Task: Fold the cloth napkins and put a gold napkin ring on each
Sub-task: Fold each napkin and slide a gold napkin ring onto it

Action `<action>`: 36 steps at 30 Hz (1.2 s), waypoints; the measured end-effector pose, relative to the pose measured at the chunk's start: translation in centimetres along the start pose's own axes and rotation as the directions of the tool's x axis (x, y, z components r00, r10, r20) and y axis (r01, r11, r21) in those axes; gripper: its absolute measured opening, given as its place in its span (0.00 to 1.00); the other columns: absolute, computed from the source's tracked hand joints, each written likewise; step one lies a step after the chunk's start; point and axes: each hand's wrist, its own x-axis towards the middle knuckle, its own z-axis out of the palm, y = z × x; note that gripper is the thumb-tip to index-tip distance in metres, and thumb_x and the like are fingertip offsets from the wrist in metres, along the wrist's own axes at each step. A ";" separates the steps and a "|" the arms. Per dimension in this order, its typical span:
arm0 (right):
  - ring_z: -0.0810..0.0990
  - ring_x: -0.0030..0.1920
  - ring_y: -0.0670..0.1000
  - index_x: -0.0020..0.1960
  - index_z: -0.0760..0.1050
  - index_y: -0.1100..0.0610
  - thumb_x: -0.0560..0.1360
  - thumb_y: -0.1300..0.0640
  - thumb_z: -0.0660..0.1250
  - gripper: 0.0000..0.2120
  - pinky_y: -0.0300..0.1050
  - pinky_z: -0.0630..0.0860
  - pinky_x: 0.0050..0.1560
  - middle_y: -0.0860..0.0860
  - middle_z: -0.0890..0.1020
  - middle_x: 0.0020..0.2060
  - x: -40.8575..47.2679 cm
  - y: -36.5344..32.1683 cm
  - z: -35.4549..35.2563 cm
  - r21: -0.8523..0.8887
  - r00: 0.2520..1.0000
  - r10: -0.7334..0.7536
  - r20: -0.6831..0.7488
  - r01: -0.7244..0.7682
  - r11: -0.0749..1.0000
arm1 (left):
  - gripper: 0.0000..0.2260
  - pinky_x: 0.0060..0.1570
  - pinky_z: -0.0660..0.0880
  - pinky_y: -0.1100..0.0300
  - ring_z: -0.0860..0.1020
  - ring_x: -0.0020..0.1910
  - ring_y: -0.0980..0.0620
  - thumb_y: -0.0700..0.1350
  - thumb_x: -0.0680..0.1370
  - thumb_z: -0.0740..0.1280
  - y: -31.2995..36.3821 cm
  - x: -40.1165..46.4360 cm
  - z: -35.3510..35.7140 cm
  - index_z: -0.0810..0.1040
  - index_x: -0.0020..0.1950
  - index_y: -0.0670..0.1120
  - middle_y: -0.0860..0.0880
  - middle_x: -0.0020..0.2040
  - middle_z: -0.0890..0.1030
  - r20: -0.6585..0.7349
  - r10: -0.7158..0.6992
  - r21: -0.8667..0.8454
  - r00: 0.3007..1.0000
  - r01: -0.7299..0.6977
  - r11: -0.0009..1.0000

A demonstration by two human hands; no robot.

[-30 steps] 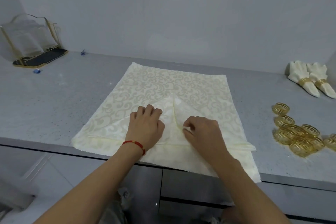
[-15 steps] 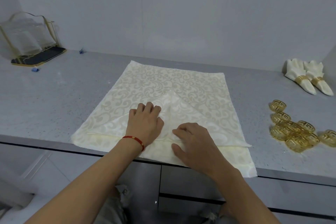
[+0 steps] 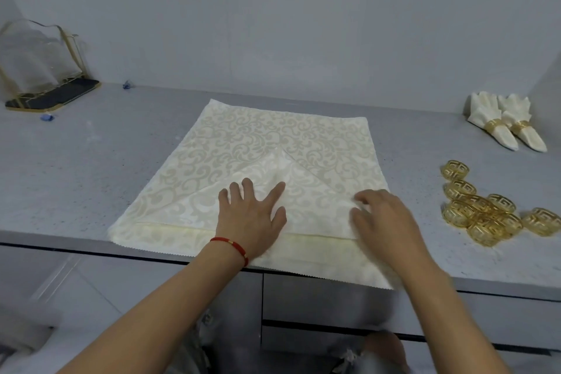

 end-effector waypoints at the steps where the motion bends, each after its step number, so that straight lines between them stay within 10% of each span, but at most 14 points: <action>1: 0.78 0.54 0.51 0.66 0.76 0.52 0.82 0.49 0.63 0.16 0.50 0.75 0.54 0.48 0.80 0.55 0.1 0.9 -0.6 -0.048 0.997 0.077 0.018 -0.076 0.996 | 0.26 0.57 0.69 0.40 0.71 0.51 0.37 0.61 0.80 0.47 0.1 0.0 0.0 0.66 0.76 0.60 0.38 0.58 0.73 -0.008 -0.006 -0.017 1.000 0.006 1.000; 8: 0.75 0.33 0.50 0.55 0.78 0.42 0.80 0.51 0.70 0.06 0.45 0.72 0.37 0.49 0.79 0.34 0.6 2.9 -3.6 0.388 0.980 0.053 0.194 -0.127 0.913 | 0.14 0.55 0.71 0.37 0.69 0.64 0.41 0.56 0.79 0.55 0.2 -0.2 -0.5 0.74 0.59 0.54 0.45 0.65 0.71 -0.079 0.013 -0.149 0.997 -0.025 0.989; 15: 0.82 0.37 0.52 0.53 0.86 0.64 0.73 0.60 0.65 0.14 0.37 0.76 0.34 0.59 0.85 0.48 4.3 0.3 -5.5 0.912 0.919 -0.052 0.392 -0.380 0.156 | 0.19 0.68 0.66 0.43 0.72 0.65 0.53 0.53 0.75 0.53 -0.4 -0.3 -0.4 0.77 0.59 0.49 0.55 0.61 0.75 -0.055 0.131 -0.415 0.990 -0.142 0.899; 19: 0.85 0.44 0.55 0.54 0.85 0.62 0.79 0.68 0.65 0.10 0.44 0.75 0.43 0.58 0.87 0.49 7.4 -2.6 -5.3 0.825 0.967 -0.121 0.226 -0.123 0.552 | 0.27 0.75 0.57 0.44 0.66 0.72 0.57 0.56 0.72 0.51 -1.0 -0.2 -0.4 0.78 0.64 0.49 0.56 0.71 0.72 0.004 0.129 -0.504 0.992 -0.110 0.857; 24: 0.76 0.32 0.48 0.37 0.80 0.58 0.78 0.53 0.72 0.13 0.41 0.72 0.38 0.51 0.79 0.29 12.2 -7.1 -2.4 0.542 0.982 -0.136 0.129 0.045 0.839 | 0.25 0.76 0.55 0.46 0.66 0.70 0.59 0.55 0.70 0.53 -1.3 -0.2 -0.5 0.74 0.64 0.53 0.61 0.66 0.72 0.065 0.125 -0.540 0.990 -0.070 0.838; 31: 0.62 0.29 0.48 0.30 0.62 0.54 0.74 0.56 0.69 0.19 0.45 0.63 0.35 0.49 0.64 0.28 16.3 -7.5 4.8 0.287 0.977 -0.056 0.208 -0.006 0.958 | 0.23 0.70 0.59 0.57 0.66 0.53 0.61 0.46 0.71 0.66 -1.8 0.0 -2.0 0.67 0.66 0.56 0.59 0.59 0.74 0.075 0.092 -0.687 0.993 -0.016 0.727; 36: 0.69 0.29 0.49 0.32 0.68 0.54 0.74 0.52 0.69 0.15 0.49 0.70 0.34 0.47 0.72 0.27 16.3 -6.9 7.4 0.251 0.977 0.019 0.211 -0.073 0.965 | 0.18 0.74 0.55 0.50 0.67 0.69 0.58 0.46 0.71 0.60 -2.0 -0.4 -1.3 0.77 0.59 0.56 0.59 0.66 0.74 0.027 0.156 -0.662 0.987 -0.099 0.743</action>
